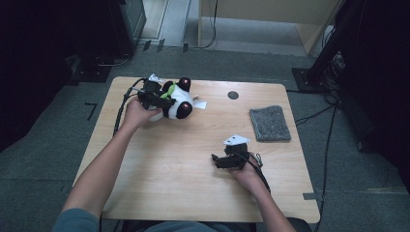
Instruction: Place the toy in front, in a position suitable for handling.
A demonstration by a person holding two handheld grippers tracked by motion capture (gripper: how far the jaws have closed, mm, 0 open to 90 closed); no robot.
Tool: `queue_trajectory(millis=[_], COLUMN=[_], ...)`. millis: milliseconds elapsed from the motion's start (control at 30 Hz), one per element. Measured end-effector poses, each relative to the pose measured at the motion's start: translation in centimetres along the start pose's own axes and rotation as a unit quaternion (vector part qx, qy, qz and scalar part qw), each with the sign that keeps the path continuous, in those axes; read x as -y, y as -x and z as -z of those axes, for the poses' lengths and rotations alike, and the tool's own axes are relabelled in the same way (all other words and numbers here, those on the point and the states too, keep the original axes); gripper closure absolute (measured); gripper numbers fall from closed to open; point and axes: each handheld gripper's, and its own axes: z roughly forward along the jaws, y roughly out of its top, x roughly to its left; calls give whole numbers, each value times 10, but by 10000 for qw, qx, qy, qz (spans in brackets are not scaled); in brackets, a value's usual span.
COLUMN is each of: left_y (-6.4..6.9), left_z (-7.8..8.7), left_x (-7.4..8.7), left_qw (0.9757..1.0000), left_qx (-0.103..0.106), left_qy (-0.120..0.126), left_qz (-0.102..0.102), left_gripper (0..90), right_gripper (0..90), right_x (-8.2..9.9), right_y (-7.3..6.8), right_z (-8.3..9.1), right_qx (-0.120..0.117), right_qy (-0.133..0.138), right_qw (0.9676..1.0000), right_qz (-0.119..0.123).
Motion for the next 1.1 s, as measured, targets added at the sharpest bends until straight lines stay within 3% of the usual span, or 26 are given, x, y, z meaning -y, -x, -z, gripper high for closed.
queue_trajectory(millis=[367,533,800,967,1067,1100], left_y=[-1,1,6,17,31,35], left_z=[4,8,19,32,41,43], left_x=[0,-4,-6,-10,-7,-5], left_qw=[9994,9994,9988,9981,9977,9975], left_qx=[160,51,181,375,477,493], left_qy=[-225,-182,-268,-273,-52,-30], left_qz=[206,278,376,414,480,501], left_gripper=[615,644,659,660,660,660], right_gripper=[89,105,139,140,147,156], right_x=[-2,-3,-5,-7,-9,-9], right_y=[-4,-4,1,5,8,9], right_z=[-2,-2,1,1,2,3], right_qx=[119,120,62,65,120,110], right_qy=[-24,-82,-149,-215,-300,-287], right_qw=[9999,9998,9996,9993,9992,9989], right_qz=[-114,-119,-252,-286,-254,-344])
